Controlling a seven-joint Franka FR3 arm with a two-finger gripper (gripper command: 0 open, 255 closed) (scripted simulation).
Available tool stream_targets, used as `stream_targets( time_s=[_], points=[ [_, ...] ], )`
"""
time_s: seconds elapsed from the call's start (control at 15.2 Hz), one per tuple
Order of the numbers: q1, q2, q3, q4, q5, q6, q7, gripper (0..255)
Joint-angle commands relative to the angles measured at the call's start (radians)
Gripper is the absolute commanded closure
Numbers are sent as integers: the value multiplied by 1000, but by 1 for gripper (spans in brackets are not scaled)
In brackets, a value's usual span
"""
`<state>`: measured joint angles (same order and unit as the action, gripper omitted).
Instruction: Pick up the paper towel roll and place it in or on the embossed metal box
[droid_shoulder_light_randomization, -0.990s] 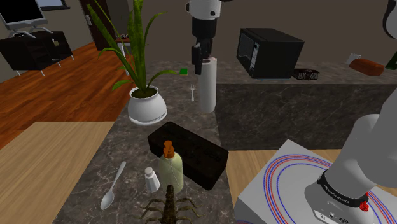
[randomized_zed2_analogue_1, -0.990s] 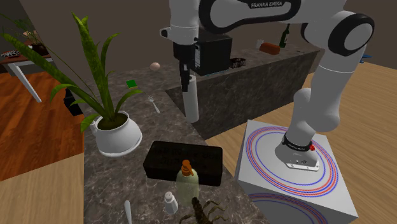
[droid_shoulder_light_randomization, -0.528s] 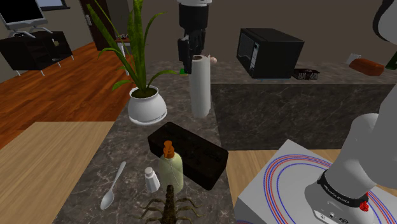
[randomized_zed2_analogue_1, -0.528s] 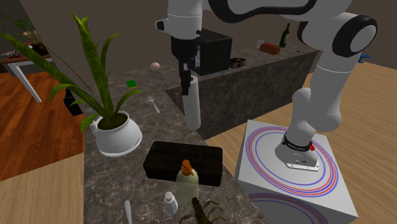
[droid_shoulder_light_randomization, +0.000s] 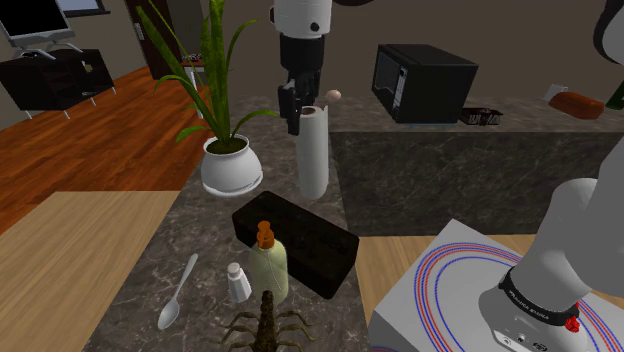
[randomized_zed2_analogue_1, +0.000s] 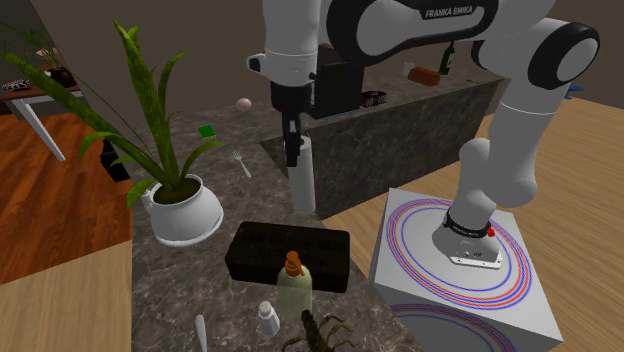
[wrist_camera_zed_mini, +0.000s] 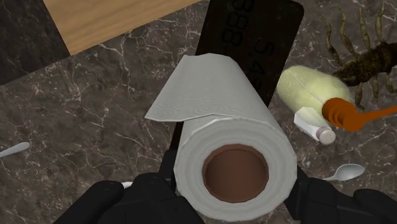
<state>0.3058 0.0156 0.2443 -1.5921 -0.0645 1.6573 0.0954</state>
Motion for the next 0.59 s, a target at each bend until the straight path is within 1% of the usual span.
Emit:
stream_targets(
  time_s=[0.0,0.53],
  points=[
    [0,-5,0,-34,1,29,2,255],
    [-1,-18,-1,-157,3,140,6,255]
  ],
)
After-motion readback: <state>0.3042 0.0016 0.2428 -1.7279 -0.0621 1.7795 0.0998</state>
